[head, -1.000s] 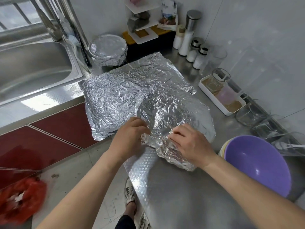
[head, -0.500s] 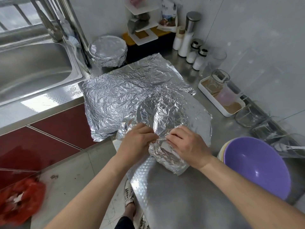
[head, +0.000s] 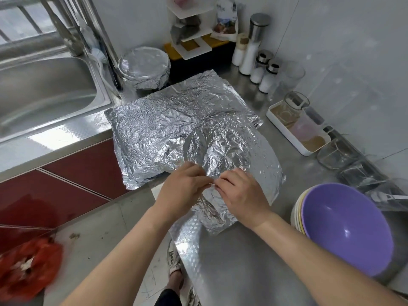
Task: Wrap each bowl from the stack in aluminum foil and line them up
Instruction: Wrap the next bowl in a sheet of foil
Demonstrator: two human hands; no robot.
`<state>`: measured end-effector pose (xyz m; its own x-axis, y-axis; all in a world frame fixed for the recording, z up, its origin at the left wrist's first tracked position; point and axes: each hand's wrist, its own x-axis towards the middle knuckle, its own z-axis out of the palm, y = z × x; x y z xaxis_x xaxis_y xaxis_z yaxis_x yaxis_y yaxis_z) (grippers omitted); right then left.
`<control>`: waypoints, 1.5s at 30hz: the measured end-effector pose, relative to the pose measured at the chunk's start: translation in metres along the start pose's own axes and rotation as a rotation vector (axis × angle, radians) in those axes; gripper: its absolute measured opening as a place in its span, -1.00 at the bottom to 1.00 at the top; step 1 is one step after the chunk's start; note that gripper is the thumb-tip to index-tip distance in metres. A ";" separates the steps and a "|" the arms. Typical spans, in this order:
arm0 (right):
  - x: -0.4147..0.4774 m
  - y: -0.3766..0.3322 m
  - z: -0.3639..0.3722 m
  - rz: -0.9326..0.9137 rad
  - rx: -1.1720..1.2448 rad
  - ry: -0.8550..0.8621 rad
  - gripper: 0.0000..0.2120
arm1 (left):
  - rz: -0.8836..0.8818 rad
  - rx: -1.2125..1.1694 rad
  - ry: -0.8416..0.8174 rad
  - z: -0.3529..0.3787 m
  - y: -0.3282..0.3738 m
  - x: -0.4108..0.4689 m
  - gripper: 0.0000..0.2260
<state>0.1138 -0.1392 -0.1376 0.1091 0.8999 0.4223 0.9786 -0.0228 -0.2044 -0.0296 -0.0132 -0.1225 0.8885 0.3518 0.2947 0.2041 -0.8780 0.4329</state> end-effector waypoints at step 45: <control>0.004 -0.012 -0.002 0.038 0.039 -0.086 -0.93 | -0.046 -0.050 -0.034 -0.011 -0.014 -0.003 -0.90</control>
<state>0.1027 -0.1365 -0.1315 0.1294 0.9328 0.3364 0.9662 -0.0423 -0.2543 -0.0391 0.0016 -0.1201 0.8922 0.3796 0.2447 0.2252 -0.8436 0.4876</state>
